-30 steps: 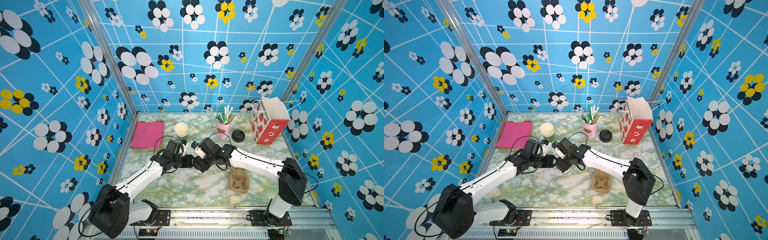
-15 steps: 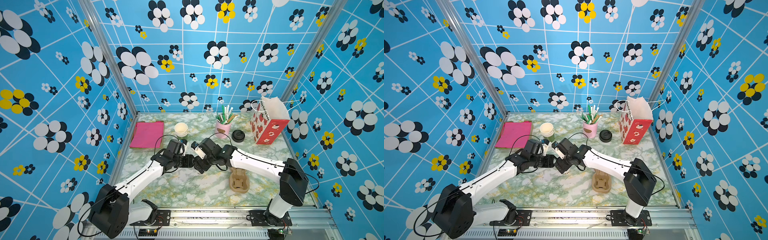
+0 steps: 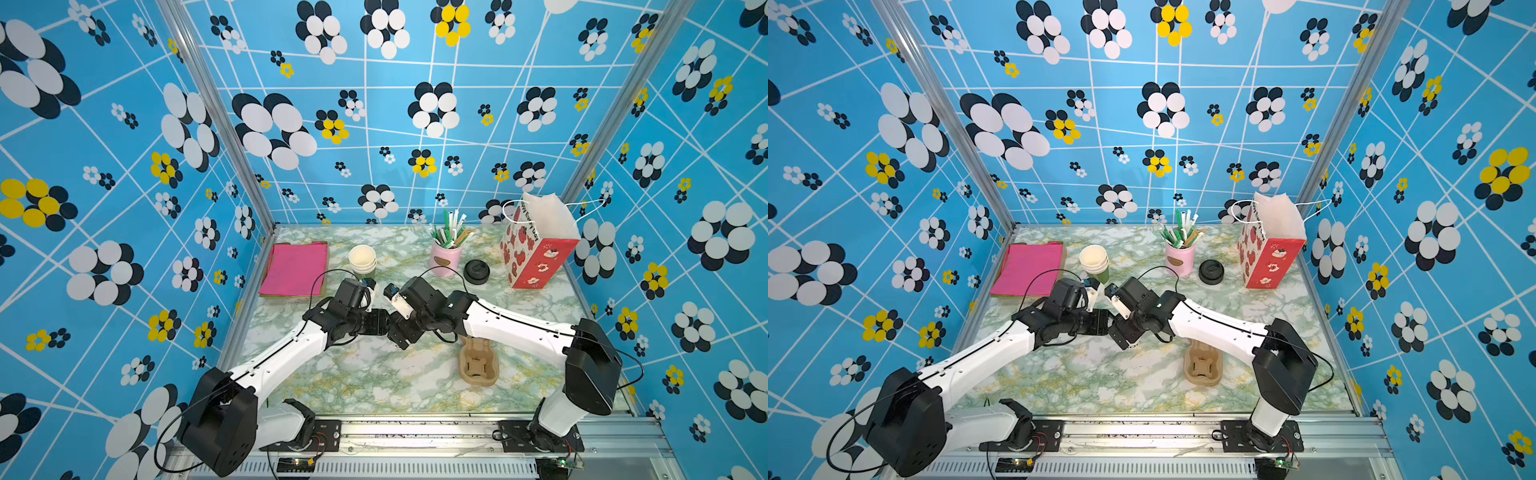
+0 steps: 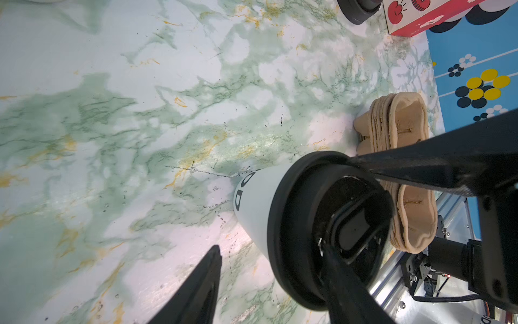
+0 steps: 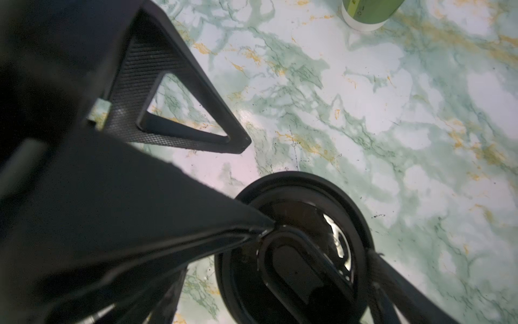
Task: Pack a coffee takeout order
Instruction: Close the lid on the coffee cup.
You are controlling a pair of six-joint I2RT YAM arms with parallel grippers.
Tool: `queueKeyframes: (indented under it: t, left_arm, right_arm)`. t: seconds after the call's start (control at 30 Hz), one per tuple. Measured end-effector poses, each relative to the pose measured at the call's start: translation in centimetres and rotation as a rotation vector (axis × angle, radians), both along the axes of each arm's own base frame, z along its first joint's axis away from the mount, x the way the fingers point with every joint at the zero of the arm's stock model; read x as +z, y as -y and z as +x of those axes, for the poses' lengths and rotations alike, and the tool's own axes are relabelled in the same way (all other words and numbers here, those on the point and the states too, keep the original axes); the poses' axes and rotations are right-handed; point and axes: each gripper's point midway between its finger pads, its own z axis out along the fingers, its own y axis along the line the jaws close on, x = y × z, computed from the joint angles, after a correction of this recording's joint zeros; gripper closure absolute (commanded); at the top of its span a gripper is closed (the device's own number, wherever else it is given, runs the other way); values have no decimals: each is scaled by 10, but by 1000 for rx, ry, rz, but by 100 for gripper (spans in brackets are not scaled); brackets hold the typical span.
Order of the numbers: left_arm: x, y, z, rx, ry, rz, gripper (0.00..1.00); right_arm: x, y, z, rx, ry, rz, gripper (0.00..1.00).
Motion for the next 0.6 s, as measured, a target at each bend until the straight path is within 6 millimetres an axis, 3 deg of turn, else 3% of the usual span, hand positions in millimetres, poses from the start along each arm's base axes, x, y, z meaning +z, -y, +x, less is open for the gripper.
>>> queueKeyframes:
  t: [0.27, 0.6]
  left_arm:
    - [0, 0, -1, 0, -3, 2, 42]
    - [1, 0, -1, 0, -5, 9, 41]
  right_arm:
    - [6, 12, 9, -42, 23, -7, 1]
    - [26, 35, 4, -101, 37, 44, 1]
